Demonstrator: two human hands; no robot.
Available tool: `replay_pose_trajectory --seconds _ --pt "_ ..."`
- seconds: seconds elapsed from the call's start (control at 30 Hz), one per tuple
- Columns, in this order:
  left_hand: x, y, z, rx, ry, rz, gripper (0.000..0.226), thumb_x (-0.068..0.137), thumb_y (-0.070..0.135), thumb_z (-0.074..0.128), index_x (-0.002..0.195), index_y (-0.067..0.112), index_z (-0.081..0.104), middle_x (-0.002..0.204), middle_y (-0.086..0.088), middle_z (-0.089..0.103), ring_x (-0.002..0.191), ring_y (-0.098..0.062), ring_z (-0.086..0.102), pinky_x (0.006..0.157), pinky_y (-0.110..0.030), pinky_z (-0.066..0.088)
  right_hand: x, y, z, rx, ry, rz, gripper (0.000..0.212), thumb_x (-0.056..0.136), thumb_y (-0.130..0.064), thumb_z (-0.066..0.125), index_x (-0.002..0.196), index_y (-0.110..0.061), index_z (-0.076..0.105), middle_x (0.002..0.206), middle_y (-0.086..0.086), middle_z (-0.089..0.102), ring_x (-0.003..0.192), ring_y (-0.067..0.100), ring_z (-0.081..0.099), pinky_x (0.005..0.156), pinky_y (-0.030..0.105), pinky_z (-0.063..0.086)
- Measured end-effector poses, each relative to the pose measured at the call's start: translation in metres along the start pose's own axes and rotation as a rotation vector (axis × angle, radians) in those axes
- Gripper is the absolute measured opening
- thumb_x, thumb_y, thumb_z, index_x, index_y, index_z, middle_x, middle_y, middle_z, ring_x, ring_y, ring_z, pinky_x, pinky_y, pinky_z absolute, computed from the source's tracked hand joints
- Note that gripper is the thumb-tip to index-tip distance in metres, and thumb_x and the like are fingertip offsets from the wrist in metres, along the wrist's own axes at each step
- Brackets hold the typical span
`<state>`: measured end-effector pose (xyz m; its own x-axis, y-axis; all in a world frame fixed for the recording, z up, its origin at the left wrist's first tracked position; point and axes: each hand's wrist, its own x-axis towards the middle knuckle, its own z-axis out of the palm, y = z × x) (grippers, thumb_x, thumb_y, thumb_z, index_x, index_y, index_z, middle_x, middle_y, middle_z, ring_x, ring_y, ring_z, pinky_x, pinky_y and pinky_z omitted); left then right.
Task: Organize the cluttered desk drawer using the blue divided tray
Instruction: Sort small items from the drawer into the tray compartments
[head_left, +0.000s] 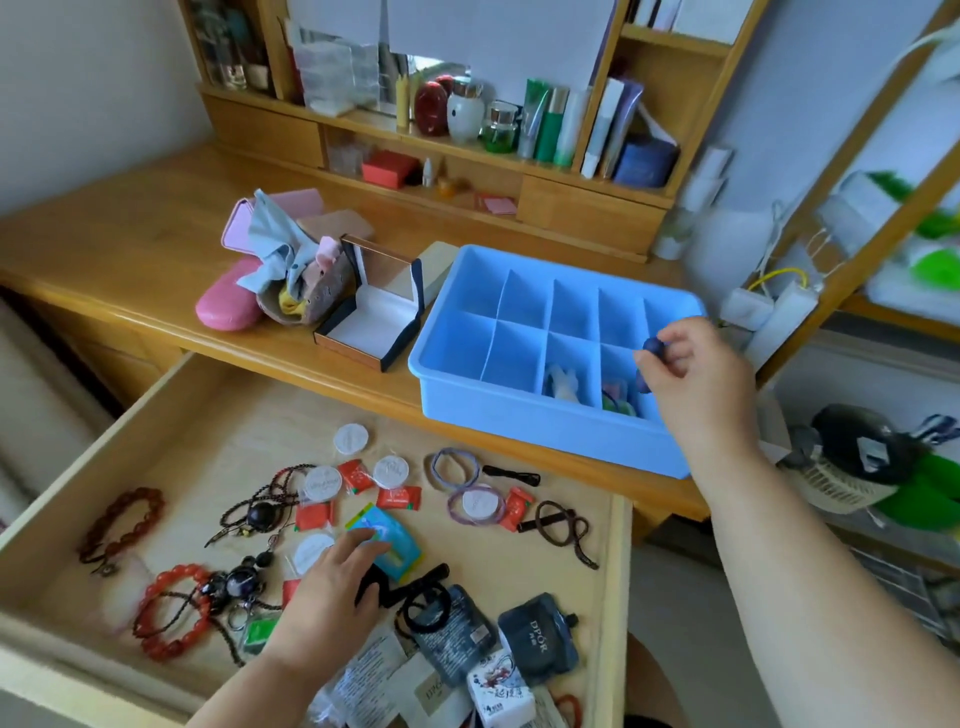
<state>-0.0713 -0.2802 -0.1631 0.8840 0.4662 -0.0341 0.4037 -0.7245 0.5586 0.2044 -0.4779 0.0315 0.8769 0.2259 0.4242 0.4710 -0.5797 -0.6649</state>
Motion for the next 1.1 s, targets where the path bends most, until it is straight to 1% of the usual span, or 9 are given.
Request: replay_pose_trajectory --seconds 0.13,0.27,0.33,0.43,0.53,0.7,0.8,0.93,1.1 --pt "-0.001 -0.004 0.002 0.018 0.001 -0.001 0.043 0.081 0.01 0.061 0.123 0.02 0.061 0.131 0.005 0.052 0.114 -0.017 0.057 0.097 -0.027 0.045 0.017 0.005 0.021 -0.342 -0.237 -0.02 0.024 0.089 -0.032 0.062 0.096 -0.01 0.069 0.105 0.007 0.061 0.096 0.027 0.059 0.077 0.032 0.043" --pt "0.001 -0.003 0.002 0.034 -0.048 0.004 0.045 0.082 0.011 0.058 0.125 0.021 0.06 0.135 0.005 0.053 0.124 -0.017 0.05 0.107 -0.027 0.037 -0.011 0.0 0.01 -0.205 0.095 -0.401 0.014 0.089 -0.016 0.059 0.086 -0.007 0.069 0.095 0.008 0.063 0.09 0.024 0.057 0.076 0.03 0.041" --pt "-0.001 -0.001 0.003 0.112 -0.171 0.009 0.053 0.087 0.018 0.051 0.139 0.025 0.046 0.149 0.007 0.037 0.137 -0.015 0.035 0.115 -0.027 0.025 -0.049 -0.002 0.012 -0.157 0.08 -0.621 0.013 0.087 -0.014 0.056 0.084 -0.008 0.067 0.089 0.006 0.062 0.086 0.02 0.054 0.077 0.031 0.041" --pt "-0.005 0.006 0.003 0.206 -0.35 0.08 0.063 0.089 0.018 0.04 0.149 0.03 0.024 0.158 0.013 0.014 0.144 -0.01 0.015 0.12 -0.03 0.01 -0.121 0.013 0.035 -0.126 -0.306 -0.673 0.012 0.087 -0.018 0.056 0.087 -0.015 0.068 0.088 -0.003 0.064 0.083 0.015 0.059 0.076 0.03 0.047" --pt "-0.011 0.015 0.0 0.231 -0.451 0.196 0.061 0.089 0.012 0.035 0.146 0.033 0.031 0.157 0.017 0.012 0.144 -0.008 0.015 0.12 -0.033 0.007 -0.174 0.034 0.063 -0.181 -0.756 -0.341 0.028 0.09 -0.03 0.056 0.117 -0.029 0.064 0.119 -0.014 0.06 0.108 0.006 0.057 0.09 0.018 0.043" --pt "-0.019 0.018 -0.015 0.21 -0.512 0.177 0.054 0.088 0.016 0.044 0.139 0.034 0.045 0.152 0.011 0.032 0.144 -0.011 0.018 0.12 -0.036 0.008 -0.214 0.058 0.092 -0.364 -1.206 -0.298 0.073 0.08 -0.065 0.046 0.145 -0.048 0.017 0.159 -0.013 0.005 0.144 0.011 0.013 0.115 0.036 0.017" --pt "-0.023 0.003 -0.025 0.413 -0.51 0.078 0.055 0.086 0.036 0.056 0.138 0.038 0.04 0.159 0.005 0.008 0.147 -0.019 0.0 0.118 -0.05 0.001 -0.214 0.062 0.095 -0.494 -1.15 -0.339 0.077 0.078 -0.064 0.047 0.146 -0.047 0.015 0.157 -0.014 0.01 0.142 0.009 0.017 0.112 0.037 0.017" --pt "-0.022 -0.02 -0.04 0.384 -0.513 -0.163 0.085 0.08 0.049 0.066 0.149 0.031 0.019 0.159 0.004 -0.008 0.146 -0.022 0.003 0.115 -0.044 0.027 -0.2 0.065 0.096 -0.576 -0.941 -0.354 0.068 0.087 -0.056 0.05 0.146 -0.038 0.021 0.136 -0.012 0.038 0.126 0.012 0.038 0.104 0.03 0.029" --pt "-0.016 -0.035 -0.045 0.292 -0.326 -0.212 0.059 0.086 0.04 0.063 0.138 0.027 0.04 0.136 0.003 0.039 0.121 -0.018 0.044 0.099 -0.033 0.044 -0.189 0.061 0.096 -0.581 -0.846 -0.307 0.065 0.087 -0.047 0.056 0.143 -0.037 0.025 0.131 -0.009 0.043 0.122 0.015 0.042 0.104 0.03 0.03"
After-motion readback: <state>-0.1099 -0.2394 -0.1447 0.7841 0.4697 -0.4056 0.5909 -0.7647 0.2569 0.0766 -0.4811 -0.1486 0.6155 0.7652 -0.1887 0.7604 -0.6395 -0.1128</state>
